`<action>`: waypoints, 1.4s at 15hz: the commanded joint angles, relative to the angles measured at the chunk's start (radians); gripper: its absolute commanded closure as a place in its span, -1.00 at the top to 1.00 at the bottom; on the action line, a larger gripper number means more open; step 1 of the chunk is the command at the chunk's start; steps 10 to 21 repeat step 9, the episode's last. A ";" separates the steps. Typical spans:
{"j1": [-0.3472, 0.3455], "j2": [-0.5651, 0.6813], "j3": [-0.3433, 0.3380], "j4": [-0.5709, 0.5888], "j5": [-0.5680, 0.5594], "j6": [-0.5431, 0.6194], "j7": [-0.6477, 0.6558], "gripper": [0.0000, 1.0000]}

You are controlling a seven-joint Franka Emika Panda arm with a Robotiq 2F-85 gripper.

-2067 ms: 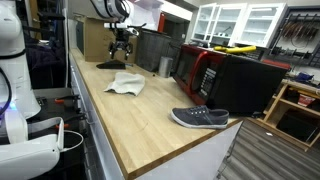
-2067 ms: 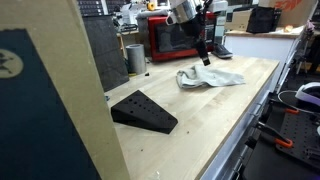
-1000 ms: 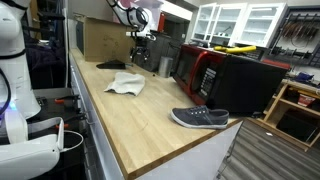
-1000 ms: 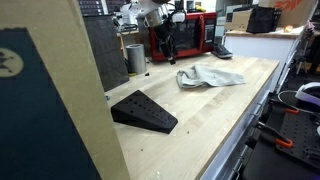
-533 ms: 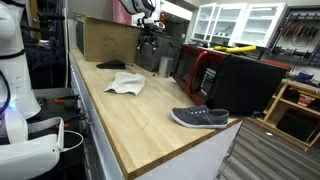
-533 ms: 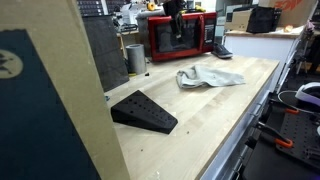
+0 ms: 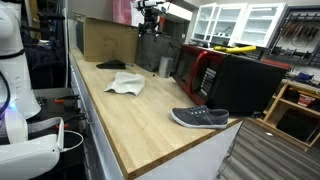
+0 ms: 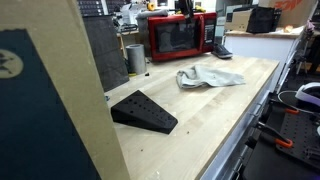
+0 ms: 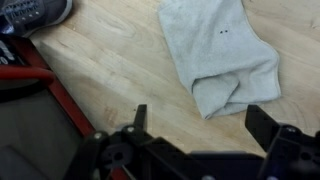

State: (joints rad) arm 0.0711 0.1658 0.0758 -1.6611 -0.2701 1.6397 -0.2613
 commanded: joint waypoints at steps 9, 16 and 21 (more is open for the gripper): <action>0.004 -0.065 0.003 -0.012 0.009 -0.024 0.000 1.00; 0.004 -0.065 0.003 -0.012 0.009 -0.024 0.000 1.00; 0.004 -0.065 0.003 -0.012 0.009 -0.024 0.000 1.00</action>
